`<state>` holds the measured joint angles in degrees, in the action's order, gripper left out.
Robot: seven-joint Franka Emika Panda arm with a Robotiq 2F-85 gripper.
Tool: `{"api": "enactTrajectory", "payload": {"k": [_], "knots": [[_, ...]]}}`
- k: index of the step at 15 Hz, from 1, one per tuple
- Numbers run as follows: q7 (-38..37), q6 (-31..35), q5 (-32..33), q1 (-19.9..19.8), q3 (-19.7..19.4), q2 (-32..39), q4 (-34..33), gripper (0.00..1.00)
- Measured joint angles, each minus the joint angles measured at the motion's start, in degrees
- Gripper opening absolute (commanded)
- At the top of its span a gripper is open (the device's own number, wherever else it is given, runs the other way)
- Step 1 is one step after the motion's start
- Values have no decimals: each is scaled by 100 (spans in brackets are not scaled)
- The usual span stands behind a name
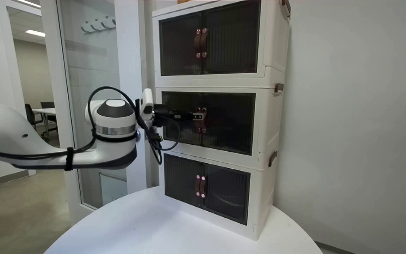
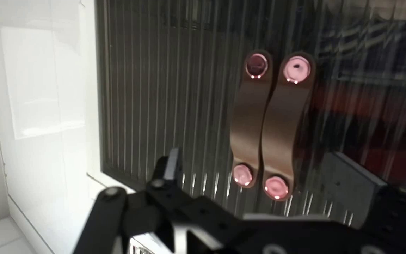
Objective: Open the middle shelf compartment
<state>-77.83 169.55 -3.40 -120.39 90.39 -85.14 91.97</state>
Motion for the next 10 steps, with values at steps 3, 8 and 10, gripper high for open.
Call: {"api": "enactTrajectory", "payload": {"k": [3,8,10], "knots": [[-38,-237,138,-35,40,0,-54,100],[-38,-495,234,-44,159,-1,-53,100],[-38,-500,340,-34,157,0,-44,100]]}}
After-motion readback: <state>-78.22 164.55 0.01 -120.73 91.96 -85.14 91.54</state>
